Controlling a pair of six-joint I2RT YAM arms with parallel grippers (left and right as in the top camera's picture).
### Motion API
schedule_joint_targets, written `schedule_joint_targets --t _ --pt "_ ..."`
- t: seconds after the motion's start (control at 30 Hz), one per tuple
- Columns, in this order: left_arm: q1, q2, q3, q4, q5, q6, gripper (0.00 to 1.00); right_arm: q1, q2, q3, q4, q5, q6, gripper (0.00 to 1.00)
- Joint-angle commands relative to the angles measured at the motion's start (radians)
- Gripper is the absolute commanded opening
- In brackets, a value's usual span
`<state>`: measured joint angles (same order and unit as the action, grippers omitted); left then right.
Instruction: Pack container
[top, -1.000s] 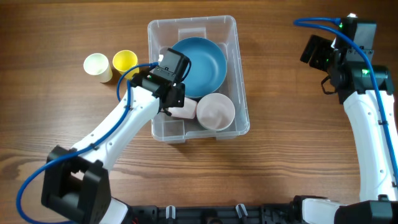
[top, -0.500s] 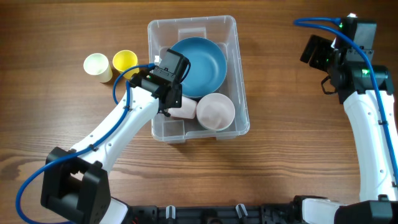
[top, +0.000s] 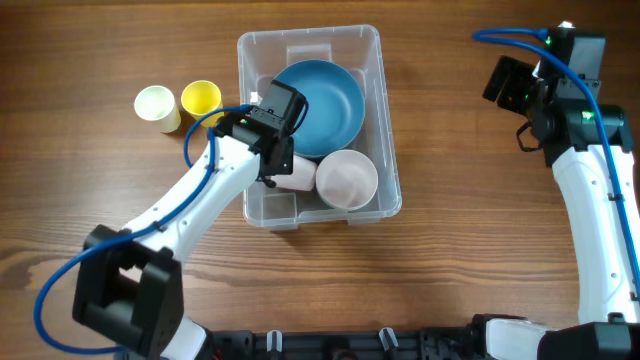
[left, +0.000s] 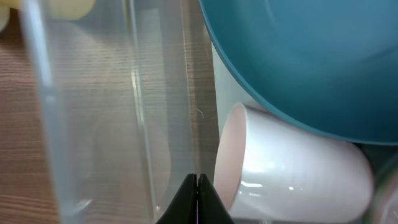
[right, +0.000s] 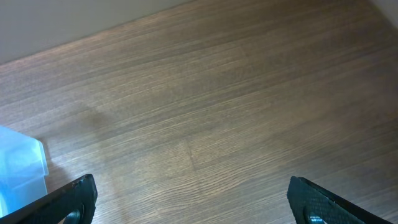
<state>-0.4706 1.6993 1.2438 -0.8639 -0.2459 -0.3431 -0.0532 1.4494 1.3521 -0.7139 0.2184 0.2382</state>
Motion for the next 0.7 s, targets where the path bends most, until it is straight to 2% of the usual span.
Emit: schedule_joint_targets --t 0.0,0.67 --pt "-0.005 0.017 0.019 0.019 0.027 -0.013 0.04 0.001 0.006 0.009 0.002 0.013 0.011 1.00" --pt "-0.006 0.055 0.019 0.038 0.059 -0.013 0.04 0.001 0.006 0.009 0.002 0.014 0.011 1.00"
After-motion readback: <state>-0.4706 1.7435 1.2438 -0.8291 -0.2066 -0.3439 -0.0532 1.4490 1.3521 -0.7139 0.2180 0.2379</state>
